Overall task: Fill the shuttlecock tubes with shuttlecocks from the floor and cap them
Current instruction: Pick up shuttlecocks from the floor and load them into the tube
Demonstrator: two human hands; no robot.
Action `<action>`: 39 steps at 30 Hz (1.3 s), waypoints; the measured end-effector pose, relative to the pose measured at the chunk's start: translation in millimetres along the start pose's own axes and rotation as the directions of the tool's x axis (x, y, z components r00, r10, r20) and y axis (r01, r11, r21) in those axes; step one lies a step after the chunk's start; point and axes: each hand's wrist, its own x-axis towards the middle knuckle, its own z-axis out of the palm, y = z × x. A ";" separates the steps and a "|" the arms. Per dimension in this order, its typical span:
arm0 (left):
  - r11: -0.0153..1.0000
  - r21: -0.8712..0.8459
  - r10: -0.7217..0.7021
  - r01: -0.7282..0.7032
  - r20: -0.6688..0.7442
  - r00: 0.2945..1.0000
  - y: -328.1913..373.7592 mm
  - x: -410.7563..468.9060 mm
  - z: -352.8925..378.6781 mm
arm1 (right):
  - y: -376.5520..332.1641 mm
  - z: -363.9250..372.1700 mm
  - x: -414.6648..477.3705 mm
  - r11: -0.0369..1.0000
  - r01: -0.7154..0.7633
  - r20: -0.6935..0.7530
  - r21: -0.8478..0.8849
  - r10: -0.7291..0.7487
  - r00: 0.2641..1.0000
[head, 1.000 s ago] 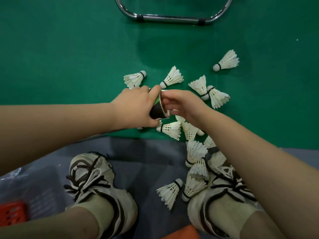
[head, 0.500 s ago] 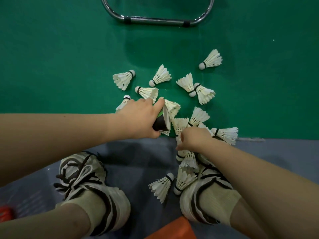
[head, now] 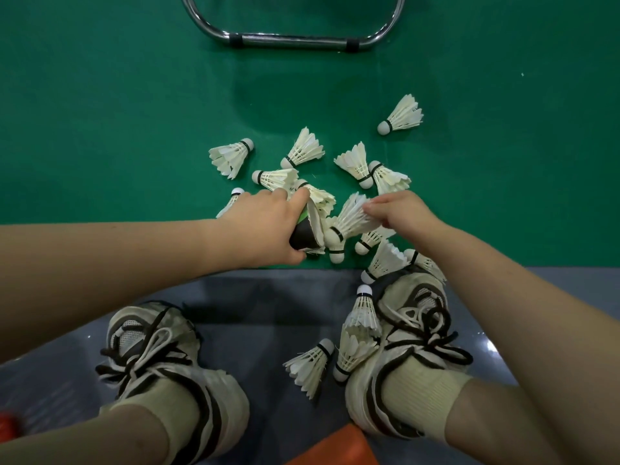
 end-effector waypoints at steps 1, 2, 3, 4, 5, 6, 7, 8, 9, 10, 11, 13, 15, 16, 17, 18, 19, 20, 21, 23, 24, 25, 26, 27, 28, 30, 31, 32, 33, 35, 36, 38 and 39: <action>1.000 -0.003 -0.002 0.002 0.000 1.000 0.1 0.5 -0.7 | -3.1 -3.1 2.4 1.000 0.000 -0.023 0.021 0.000 1.000; 1.000 -0.004 -0.003 0.003 0.000 1.000 0.3 1.1 -1.4 | -7.5 -5.9 4.4 0.999 -0.004 -0.046 0.032 0.005 0.999; 1.000 -0.005 -0.005 0.005 0.000 1.000 0.6 1.8 -1.9 | -11.9 -8.1 5.7 0.999 -0.014 -0.074 0.033 0.016 0.997; 1.000 -0.006 -0.004 0.004 -0.002 1.000 1.1 2.7 -2.4 | -16.5 -9.9 7.0 0.999 -0.024 -0.101 0.031 0.027 0.994; 1.000 -0.008 -0.004 0.004 -0.001 1.000 1.7 3.6 -2.7 | -20.3 -11.3 7.7 0.999 -0.027 -0.120 0.033 0.031 0.992; 1.000 -0.010 -0.006 0.006 0.001 1.000 2.4 4.5 -3.0 | -23.8 -12.1 7.6 0.999 -0.016 -0.126 0.038 0.021 0.992; 1.000 -0.013 -0.010 0.010 0.008 1.000 2.9 5.4 -3.0 | -27.2 -12.6 6.8 0.999 0.006 -0.121 0.042 -0.001 0.993; 1.000 -0.016 -0.014 0.014 0.014 1.000 3.3 6.2 -2.7 | -30.4 -12.2 5.4 0.999 0.032 -0.105 0.040 -0.028 0.994; 1.000 -0.022 -0.018 0.018 0.021 1.000 3.8 6.9 -2.1 | -33.5 -11.3 3.7 0.998 0.055 -0.081 0.034 -0.052 0.995; 0.999 -0.029 -0.022 0.023 0.025 0.999 4.1 7.5 -1.4 | -36.4 -10.4 2.4 0.997 0.070 -0.053 0.020 -0.069 0.996; 0.999 -0.035 -0.025 0.026 0.027 0.999 4.3 8.3 -1.1 | -38.5 -9.5 1.6 0.997 0.075 -0.029 -0.002 -0.075 0.997; 0.999 -0.046 -0.027 0.028 0.026 0.999 5.1 10.3 -2.1 | -42.0 -8.1 -2.0 0.996 0.083 0.018 -0.031 -0.083 0.996; 0.998 -0.057 -0.029 0.030 0.017 0.999 7.0 13.1 -5.1 | -42.8 -6.0 -6.7 0.994 0.109 0.114 0.006 -0.109 0.987; 0.998 -0.062 -0.031 0.031 0.010 0.999 8.2 14.7 -7.0 | -42.3 -4.4 -9.8 0.993 0.116 0.187 0.018 -0.117 0.975; 0.997 -0.067 -0.031 0.031 0.005 1.000 9.3 16.4 -8.8 | -41.4 -2.6 -12.3 0.993 0.112 0.266 0.031 -0.116 0.957; 0.997 -0.070 -0.032 0.032 0.002 0.999 10.7 17.8 -10.4 | -40.3 -1.0 -14.8 0.994 0.100 0.349 0.042 -0.108 0.931; 0.997 -0.073 -0.034 0.034 -0.001 0.999 11.9 19.2 -12.1 | -39.7 0.6 -16.3 0.995 0.081 0.420 0.052 -0.096 0.902; 0.997 -0.076 -0.035 0.034 -0.008 0.999 13.0 20.6 -13.6 | -38.8 1.4 -16.8 0.996 0.066 0.470 0.053 -0.083 0.879; 0.996 -0.080 -0.031 0.029 -0.018 0.999 14.5 21.6 -15.1 | -37.7 2.2 -16.5 0.997 0.058 0.501 0.053 -0.077 0.862; 0.996 -0.087 -0.008 0.005 -0.039 0.999 18.8 22.4 -17.8 | -35.2 4.2 -14.7 0.997 0.056 0.532 0.048 -0.073 0.844; 0.996 -0.089 0.005 -0.009 -0.044 0.999 21.6 21.9 -18.6 | -33.8 5.3 -14.4 0.998 0.051 0.549 0.036 -0.062 0.834; 0.996 -0.086 0.020 -0.024 -0.045 0.999 24.8 20.9 -18.5 | -31.6 7.6 -13.5 0.999 0.044 0.570 0.021 -0.048 0.820; 0.996 -0.075 0.035 -0.038 -0.046 0.998 28.0 19.6 -17.7 | -29.1 9.1 -13.0 0.999 0.042 0.596 0.002 -0.034 0.803; 0.997 -0.056 0.050 -0.052 -0.047 0.998 31.0 18.1 -16.0 | -25.9 10.7 -12.5 0.999 0.048 0.621 -0.016 -0.027 0.783; 0.997 -0.037 0.062 -0.064 -0.044 0.997 33.8 16.9 -14.3 | -22.7 11.3 -12.2 0.998 0.053 0.651 -0.027 -0.023 0.759; 0.997 -0.038 0.069 -0.071 -0.037 0.997 35.6 16.3 -13.0 | -19.7 8.8 -12.5 0.999 0.036 0.696 0.017 -0.037 0.717; 0.996 -0.057 0.062 -0.064 -0.038 0.997 34.3 17.2 -14.3 | -20.6 4.6 -12.5 0.998 0.025 0.698 0.061 -0.060 0.714; 0.995 -0.077 0.053 -0.056 -0.040 0.998 31.8 18.5 -16.1 | -22.7 -0.9 -11.9 0.994 0.026 0.686 0.102 -0.090 0.722; 0.995 -0.086 0.048 -0.052 -0.041 0.998 28.7 19.6 -17.7 | -23.7 -6.3 -10.1 0.989 0.039 0.654 0.144 -0.125 0.746; 0.997 -0.064 0.039 -0.041 -0.036 0.999 23.8 21.2 -18.2 | -21.9 -18.1 -4.7 0.978 0.046 0.533 0.206 -0.151 0.832; 0.999 -0.043 0.030 -0.031 -0.029 0.999 22.7 21.7 -17.6 | -18.8 -23.6 -0.4 0.979 0.044 0.451 0.200 -0.132 0.883; 1.000 -0.003 0.014 -0.014 -0.001 1.000 23.7 22.3 -14.6 | -7.4 -28.5 9.2 0.997 0.057 0.216 0.059 -0.068 0.974; 1.000 0.002 0.011 -0.011 0.010 1.000 25.1 22.7 -12.7 | 1.4 -28.7 15.4 0.995 0.051 0.081 -0.082 -0.045 0.996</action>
